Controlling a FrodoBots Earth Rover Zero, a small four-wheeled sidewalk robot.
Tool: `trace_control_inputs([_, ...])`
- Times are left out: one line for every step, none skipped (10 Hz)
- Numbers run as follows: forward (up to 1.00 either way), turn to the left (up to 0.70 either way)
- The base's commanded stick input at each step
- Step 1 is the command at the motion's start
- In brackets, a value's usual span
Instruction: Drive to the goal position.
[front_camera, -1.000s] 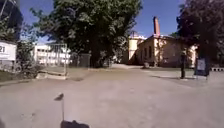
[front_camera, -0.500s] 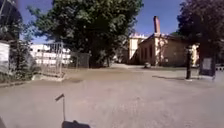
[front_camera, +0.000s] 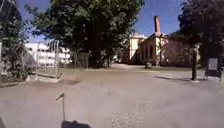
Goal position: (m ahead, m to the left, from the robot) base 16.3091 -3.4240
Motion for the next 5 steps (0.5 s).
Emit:
trace_control_inputs([0.6,-0.15])
trace_control_inputs([0.6,-0.15])
trace_control_inputs([0.6,-0.15])
trace_control_inputs([0.6,-0.15])
trace_control_inputs([0.6,-0.15])
